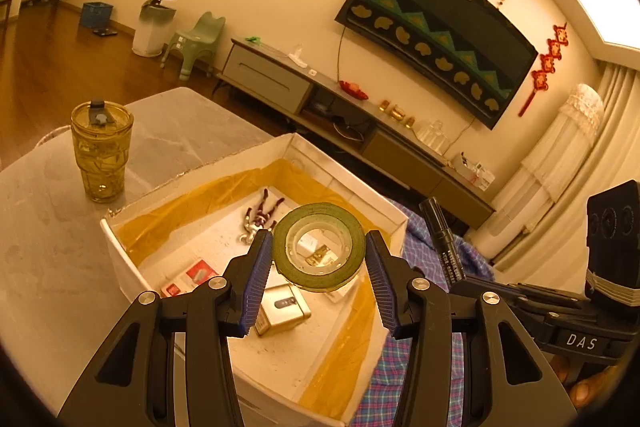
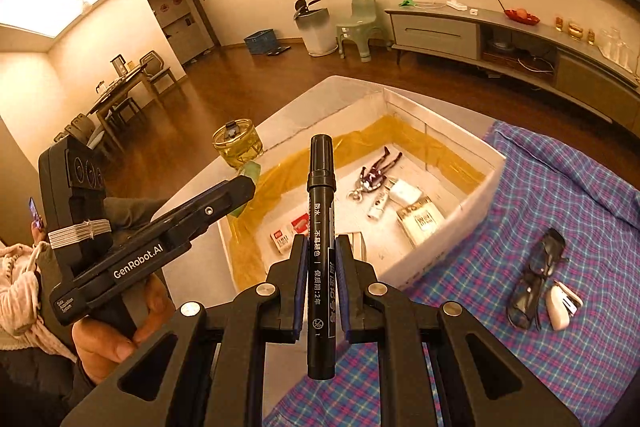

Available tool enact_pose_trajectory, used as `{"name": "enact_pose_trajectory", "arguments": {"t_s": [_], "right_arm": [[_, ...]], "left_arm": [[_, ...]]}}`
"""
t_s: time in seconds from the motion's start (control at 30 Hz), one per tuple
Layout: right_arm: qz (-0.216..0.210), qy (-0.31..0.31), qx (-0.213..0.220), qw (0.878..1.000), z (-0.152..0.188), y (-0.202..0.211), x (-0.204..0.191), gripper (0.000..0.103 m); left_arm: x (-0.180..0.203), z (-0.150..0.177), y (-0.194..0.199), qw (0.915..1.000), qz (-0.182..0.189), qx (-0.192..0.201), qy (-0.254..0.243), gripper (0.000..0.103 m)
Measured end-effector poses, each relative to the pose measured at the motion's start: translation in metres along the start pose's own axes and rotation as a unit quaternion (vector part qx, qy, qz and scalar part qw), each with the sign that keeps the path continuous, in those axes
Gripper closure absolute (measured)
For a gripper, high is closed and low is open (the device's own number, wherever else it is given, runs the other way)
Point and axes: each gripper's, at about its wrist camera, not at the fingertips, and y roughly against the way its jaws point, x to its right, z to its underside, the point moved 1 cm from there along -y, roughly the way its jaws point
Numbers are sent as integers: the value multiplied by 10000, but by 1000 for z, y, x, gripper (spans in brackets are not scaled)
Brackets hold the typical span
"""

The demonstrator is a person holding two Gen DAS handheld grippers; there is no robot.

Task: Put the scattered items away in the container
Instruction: 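Open the left tool to drop the tape roll while the right tool drops the marker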

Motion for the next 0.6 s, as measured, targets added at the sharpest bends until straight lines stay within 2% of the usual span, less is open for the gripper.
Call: {"name": "enact_pose_trajectory", "arguments": {"t_s": [0.27,0.6], "right_arm": [[-150,-263,-134,9995,-16,-32,11,88],[-38,-394,-318,9987,-23,-66,24,88]], "left_arm": [[-5,-10,-19,9997,-218,-74,-127,54],[-11,-23,-52,9989,-251,-387,46,54]]}}
